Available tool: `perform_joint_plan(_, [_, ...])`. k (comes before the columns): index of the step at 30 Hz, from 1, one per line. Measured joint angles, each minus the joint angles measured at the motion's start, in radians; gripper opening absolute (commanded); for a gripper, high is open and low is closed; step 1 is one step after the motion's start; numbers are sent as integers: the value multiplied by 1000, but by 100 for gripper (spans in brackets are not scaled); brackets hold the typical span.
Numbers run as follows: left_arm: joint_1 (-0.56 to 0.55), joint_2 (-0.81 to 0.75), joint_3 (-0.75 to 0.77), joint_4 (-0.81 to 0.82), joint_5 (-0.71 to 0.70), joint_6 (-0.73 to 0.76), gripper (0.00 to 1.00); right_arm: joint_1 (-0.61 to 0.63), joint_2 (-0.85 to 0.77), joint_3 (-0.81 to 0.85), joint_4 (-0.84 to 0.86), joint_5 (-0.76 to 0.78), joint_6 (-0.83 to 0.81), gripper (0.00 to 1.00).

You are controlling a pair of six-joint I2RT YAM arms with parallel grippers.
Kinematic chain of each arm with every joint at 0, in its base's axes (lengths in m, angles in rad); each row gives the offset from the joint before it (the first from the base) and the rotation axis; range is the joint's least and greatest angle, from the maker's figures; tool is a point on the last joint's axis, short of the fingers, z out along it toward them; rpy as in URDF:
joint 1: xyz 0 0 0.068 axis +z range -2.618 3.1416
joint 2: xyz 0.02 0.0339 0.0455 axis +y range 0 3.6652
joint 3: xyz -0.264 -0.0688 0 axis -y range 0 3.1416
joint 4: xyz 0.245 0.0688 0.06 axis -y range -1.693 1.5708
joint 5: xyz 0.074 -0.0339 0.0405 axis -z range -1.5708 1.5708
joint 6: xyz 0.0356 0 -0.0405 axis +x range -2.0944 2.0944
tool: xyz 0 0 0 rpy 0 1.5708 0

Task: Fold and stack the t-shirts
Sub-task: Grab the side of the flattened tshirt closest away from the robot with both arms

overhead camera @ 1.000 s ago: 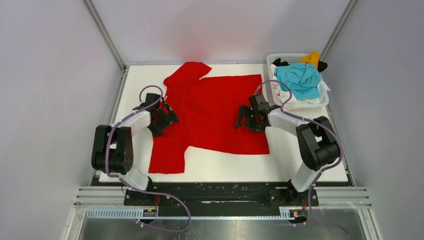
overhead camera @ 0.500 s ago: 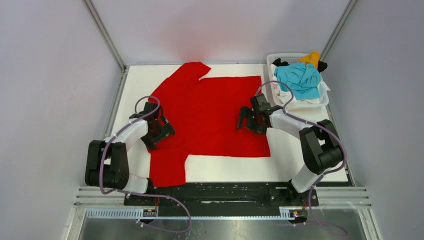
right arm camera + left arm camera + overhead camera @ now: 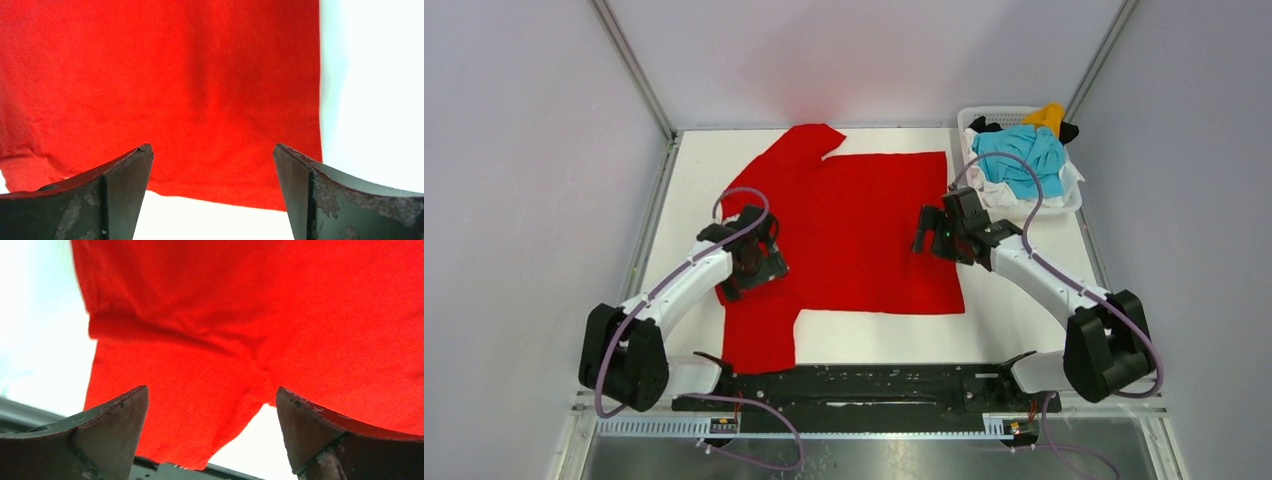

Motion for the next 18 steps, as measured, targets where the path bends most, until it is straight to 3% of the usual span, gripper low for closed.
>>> perform_joint_plan(5, [-92, -61, -84, -124, -27, -81, 99, 1, -59, -122, -26, 0, 14, 100])
perform_joint_plan(12, [-156, -316, -327, -175, -21, -267, 98, 1, -115, -272, -62, -3, 42, 99])
perform_joint_plan(18, [-159, -323, -410, -103, -20, -375, 80, 2, -84, -272, -62, -29, 46, 100])
